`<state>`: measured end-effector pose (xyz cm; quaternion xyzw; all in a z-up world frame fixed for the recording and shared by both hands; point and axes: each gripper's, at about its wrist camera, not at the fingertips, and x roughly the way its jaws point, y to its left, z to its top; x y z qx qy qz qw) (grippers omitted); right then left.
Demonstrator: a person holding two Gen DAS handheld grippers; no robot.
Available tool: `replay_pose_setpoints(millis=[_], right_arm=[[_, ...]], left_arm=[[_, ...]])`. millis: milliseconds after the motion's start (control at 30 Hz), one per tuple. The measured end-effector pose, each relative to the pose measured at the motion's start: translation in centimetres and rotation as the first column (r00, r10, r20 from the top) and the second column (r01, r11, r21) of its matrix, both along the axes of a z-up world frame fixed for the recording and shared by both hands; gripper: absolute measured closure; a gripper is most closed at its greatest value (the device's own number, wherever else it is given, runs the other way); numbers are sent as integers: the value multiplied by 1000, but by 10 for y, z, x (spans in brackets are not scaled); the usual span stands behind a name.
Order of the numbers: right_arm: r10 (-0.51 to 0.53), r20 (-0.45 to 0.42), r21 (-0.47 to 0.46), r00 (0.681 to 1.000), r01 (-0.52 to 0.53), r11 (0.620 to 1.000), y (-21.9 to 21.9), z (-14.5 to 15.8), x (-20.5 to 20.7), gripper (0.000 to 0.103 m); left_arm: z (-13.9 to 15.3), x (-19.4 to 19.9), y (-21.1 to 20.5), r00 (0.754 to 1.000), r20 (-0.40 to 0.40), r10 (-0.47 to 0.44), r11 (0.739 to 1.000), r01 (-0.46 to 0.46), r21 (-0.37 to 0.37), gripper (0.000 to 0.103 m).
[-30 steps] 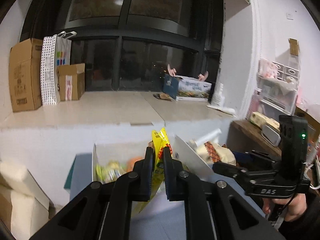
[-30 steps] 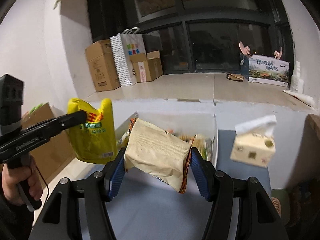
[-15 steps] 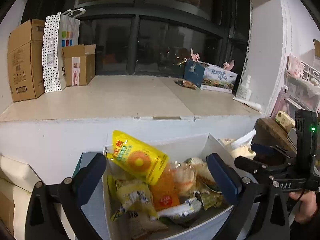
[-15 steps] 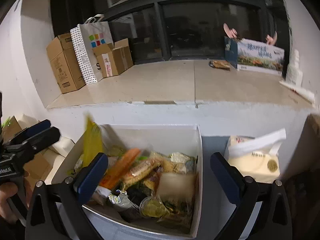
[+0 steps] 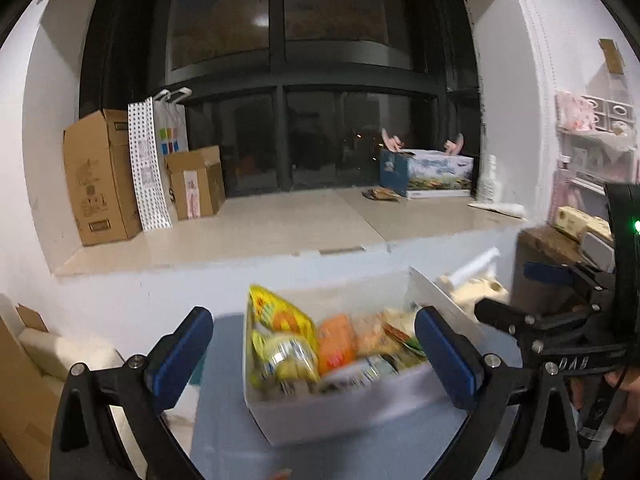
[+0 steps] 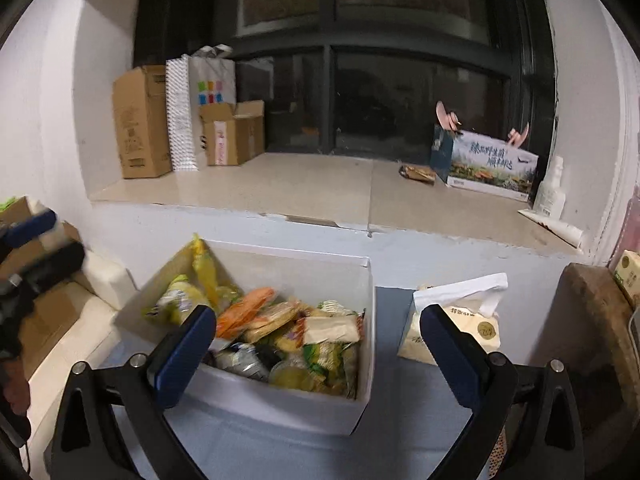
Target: Organize snacks
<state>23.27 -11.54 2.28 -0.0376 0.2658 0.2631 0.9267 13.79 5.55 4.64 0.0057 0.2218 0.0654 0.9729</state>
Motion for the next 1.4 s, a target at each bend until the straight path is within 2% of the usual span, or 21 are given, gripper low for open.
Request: replay_pose_setpoints(millis=[67, 200, 333, 467, 633, 767, 1400], right_arm=[[16, -35, 67, 999, -14, 998, -11, 4, -15, 0], [49, 10, 104, 999, -50, 993, -27, 14, -58, 0], [81, 5, 120, 997, -81, 989, -42, 17, -98, 0], [61, -12, 141, 998, -58, 988, -56, 13, -129, 0], [-4, -24, 117, 1000, 7, 993, -74, 5, -162, 0], [-34, -34, 110, 999, 38, 993, -83, 2, -170, 0], [-40, -10, 88, 999, 41, 995, -82, 8, -176, 0]], left_arm=[[1, -17, -4, 999, -30, -11, 999, 10, -33, 0], [1, -56, -9, 997, -40, -59, 993, 55, -106, 0], [-1, -94, -22, 997, -51, -50, 996, 46, -80, 0], [-4, -120, -32, 995, -68, -76, 991, 68, -118, 0], [-11, -140, -42, 992, -101, -77, 991, 65, -116, 0], [-16, -149, -48, 988, -117, -100, 985, 81, -153, 0], [-13, -149, -55, 986, -129, -104, 987, 87, -133, 0]])
